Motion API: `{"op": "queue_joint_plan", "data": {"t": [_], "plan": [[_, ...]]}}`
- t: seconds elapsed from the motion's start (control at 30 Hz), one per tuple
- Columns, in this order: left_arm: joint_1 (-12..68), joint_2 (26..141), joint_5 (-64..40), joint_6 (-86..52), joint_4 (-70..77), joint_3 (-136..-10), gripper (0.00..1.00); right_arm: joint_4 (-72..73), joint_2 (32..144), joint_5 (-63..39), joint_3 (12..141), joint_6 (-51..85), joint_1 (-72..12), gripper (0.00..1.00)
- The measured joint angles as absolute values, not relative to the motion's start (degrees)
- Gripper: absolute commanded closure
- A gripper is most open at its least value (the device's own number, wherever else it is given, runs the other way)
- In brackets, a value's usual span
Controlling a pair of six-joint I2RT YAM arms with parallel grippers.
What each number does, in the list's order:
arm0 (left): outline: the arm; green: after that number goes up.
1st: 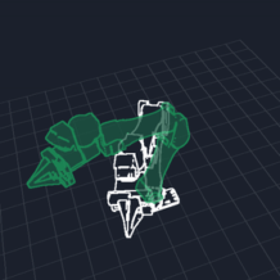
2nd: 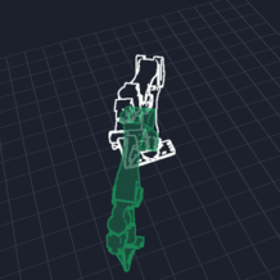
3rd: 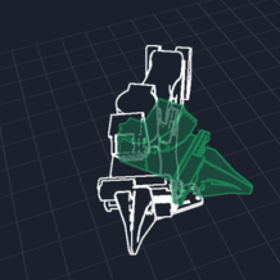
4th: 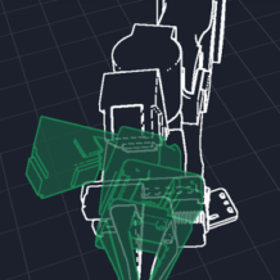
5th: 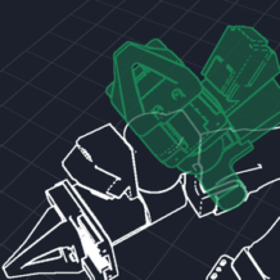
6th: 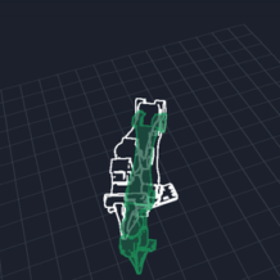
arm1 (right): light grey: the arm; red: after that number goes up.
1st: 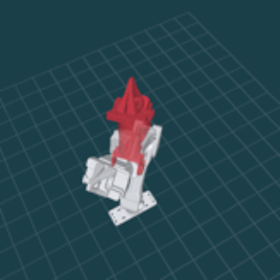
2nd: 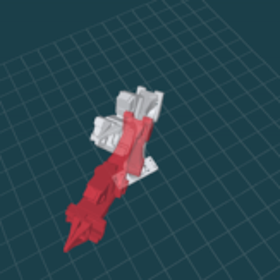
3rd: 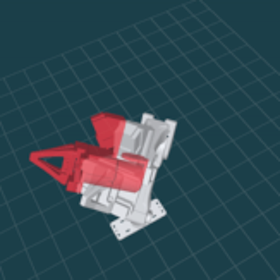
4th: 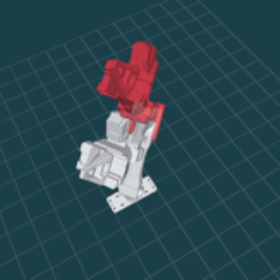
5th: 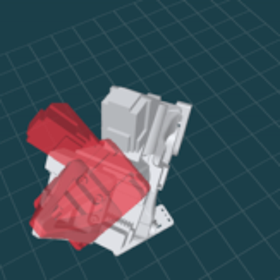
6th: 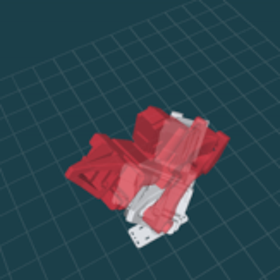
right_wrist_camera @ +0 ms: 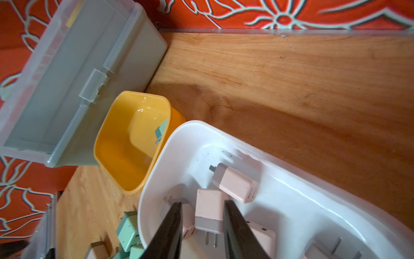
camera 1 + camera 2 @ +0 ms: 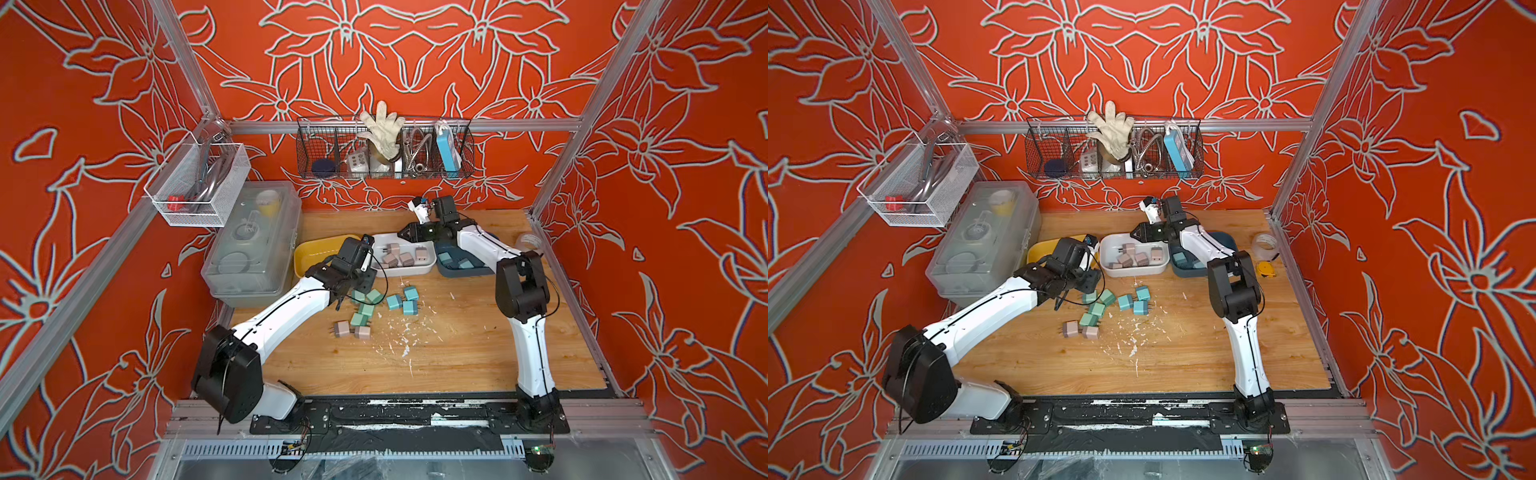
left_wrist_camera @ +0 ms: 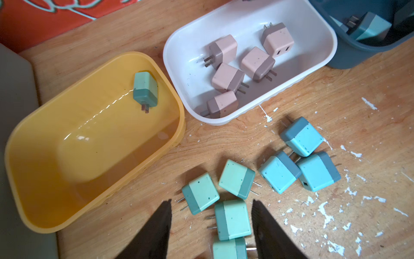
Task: Place the plugs by color into the storage box
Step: Pick up the plug from the center of the board.
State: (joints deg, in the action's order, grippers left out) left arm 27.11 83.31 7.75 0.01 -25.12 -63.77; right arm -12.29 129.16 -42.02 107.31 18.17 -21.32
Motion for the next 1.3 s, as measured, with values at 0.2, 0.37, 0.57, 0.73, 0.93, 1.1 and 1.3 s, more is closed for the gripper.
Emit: {"op": "queue_joint_plan", "data": {"t": [0.2,0.37,0.57,0.73,0.93,1.1,1.3], "plan": [[26.6,87.9,7.0,0.7,-24.1,-66.6,0.42,-14.8,131.0,-45.1,111.2,16.6,-17.8,0.69],[25.8,88.4,4.6,0.5,-22.9,-67.0,0.42,-15.7,131.2,-45.5,111.8,16.0,-16.4,0.7],[25.8,89.7,-0.4,-1.1,-23.5,-67.1,0.43,-16.3,130.6,-45.3,111.1,15.6,-17.9,0.71],[25.8,94.9,-6.5,-3.9,-29.2,-71.4,0.43,-16.2,125.6,-43.4,103.5,15.0,-20.0,0.71],[25.8,98.7,-10.7,-7.9,-35.6,-77.2,0.43,-16.4,115.0,-37.6,90.5,15.2,-21.9,0.6],[26.0,96.2,-11.5,-10.0,-38.5,-77.2,0.43,-16.7,106.5,-32.7,83.6,14.7,-23.1,0.54],[26.5,86.8,-11.5,-10.5,-40.0,-72.8,0.43,-18.7,101.8,-27.8,79.8,14.1,-25.6,0.52]]}}
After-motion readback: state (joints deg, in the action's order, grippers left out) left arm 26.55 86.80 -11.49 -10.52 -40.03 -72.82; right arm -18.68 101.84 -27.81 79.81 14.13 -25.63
